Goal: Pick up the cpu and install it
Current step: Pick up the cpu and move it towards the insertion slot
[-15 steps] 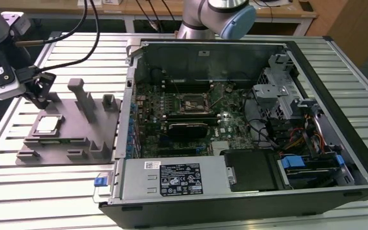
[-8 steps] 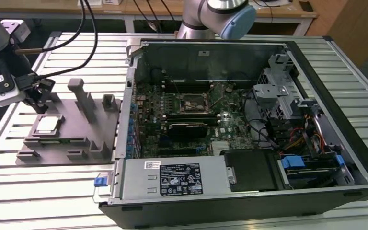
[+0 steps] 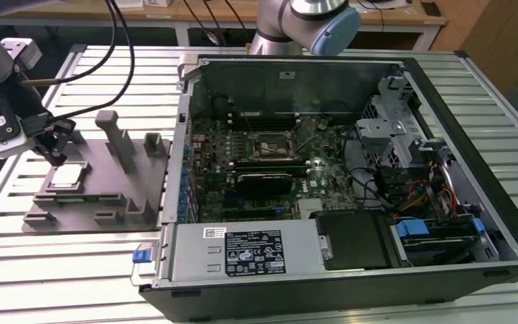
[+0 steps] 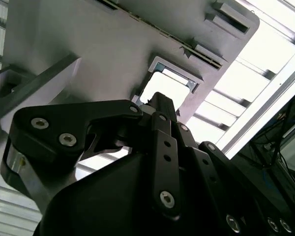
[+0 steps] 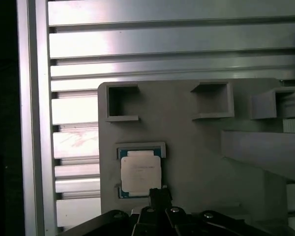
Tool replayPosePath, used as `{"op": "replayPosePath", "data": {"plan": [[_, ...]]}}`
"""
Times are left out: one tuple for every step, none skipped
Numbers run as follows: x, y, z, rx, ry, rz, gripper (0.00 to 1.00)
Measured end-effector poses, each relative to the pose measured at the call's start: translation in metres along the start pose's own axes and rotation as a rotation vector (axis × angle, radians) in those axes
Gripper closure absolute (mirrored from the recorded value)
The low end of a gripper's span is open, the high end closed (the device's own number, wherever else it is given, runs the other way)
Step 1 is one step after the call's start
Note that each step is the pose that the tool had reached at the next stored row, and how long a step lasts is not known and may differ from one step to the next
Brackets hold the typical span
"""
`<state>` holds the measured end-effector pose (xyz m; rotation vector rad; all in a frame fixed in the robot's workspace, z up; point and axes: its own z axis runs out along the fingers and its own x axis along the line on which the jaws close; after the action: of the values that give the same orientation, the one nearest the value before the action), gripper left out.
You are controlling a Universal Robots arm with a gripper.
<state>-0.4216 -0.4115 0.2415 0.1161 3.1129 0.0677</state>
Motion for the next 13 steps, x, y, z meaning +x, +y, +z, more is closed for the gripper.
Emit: {"op": "replayPosePath", "data": {"plan": [[0.0008, -0.0001, 0.0018, 0.0000, 0.0000, 0.000, 0.89], [0.0013, -0.0003, 0.0036, -0.0001, -0.0001, -0.001, 0.89], [0.0019, -0.0004, 0.0054, 0.0000, 0.0000, -0.001, 0.89], [0.0025, -0.0005, 0.0072, -0.0001, 0.0000, -0.001, 0.89], [0.0033, -0.0006, 0.0089, 0.0000, 0.0002, -0.002, 0.89], [0.0042, -0.0008, 0.0108, 0.0000, 0.0002, -0.002, 0.89], [0.0047, -0.0009, 0.0127, -0.0001, 0.0000, -0.003, 0.89], [0.0051, -0.0011, 0.0144, -0.0001, 0.0001, -0.003, 0.89], [0.0054, -0.0012, 0.0162, -0.0001, 0.0001, -0.004, 0.89], [0.0056, -0.0012, 0.0180, -0.0002, 0.0002, -0.006, 0.89], [0.0058, -0.0011, 0.0198, -0.0002, 0.0003, -0.008, 0.89], [0.0060, -0.0010, 0.0216, -0.0003, 0.0005, -0.011, 0.89], [0.0062, -0.0009, 0.0234, -0.0003, 0.0007, -0.015, 0.89]]}}
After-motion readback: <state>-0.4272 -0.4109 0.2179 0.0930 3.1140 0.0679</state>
